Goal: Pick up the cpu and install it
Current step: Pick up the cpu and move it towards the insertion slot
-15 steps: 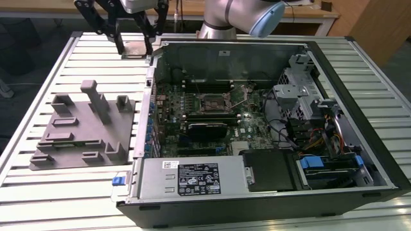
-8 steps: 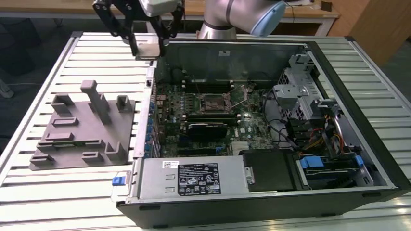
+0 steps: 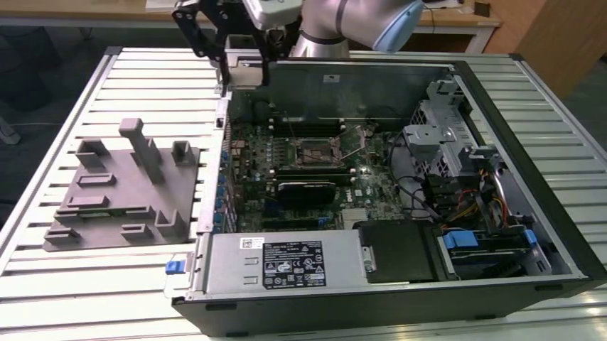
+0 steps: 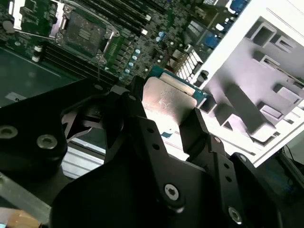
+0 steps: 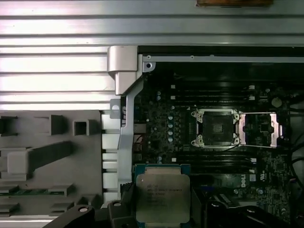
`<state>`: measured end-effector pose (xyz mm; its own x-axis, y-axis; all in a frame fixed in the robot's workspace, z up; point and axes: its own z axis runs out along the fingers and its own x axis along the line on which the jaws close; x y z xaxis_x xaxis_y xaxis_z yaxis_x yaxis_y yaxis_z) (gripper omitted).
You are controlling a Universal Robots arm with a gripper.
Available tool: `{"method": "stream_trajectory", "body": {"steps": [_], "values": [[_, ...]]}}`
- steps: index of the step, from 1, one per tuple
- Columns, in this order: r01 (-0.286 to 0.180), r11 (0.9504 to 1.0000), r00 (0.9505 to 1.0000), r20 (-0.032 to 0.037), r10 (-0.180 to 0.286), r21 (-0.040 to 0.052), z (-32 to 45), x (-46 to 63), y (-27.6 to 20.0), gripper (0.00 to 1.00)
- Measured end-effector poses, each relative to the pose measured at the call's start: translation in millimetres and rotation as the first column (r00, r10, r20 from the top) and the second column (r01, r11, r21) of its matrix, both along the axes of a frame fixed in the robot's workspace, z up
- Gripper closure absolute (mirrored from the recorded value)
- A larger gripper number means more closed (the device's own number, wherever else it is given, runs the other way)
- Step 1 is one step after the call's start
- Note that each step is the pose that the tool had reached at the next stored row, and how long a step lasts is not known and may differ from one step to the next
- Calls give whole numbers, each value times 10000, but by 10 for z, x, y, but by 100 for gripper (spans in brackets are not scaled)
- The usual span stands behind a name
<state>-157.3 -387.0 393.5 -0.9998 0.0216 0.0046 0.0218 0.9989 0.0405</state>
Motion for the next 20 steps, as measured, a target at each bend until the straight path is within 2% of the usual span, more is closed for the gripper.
{"method": "stream_trajectory", "body": {"steps": [9,20], "values": [[30,10000,10000,0,-30,-1,-39,311,41,46],[74,10000,10000,0,-74,-1,-76,677,61,46]]}}
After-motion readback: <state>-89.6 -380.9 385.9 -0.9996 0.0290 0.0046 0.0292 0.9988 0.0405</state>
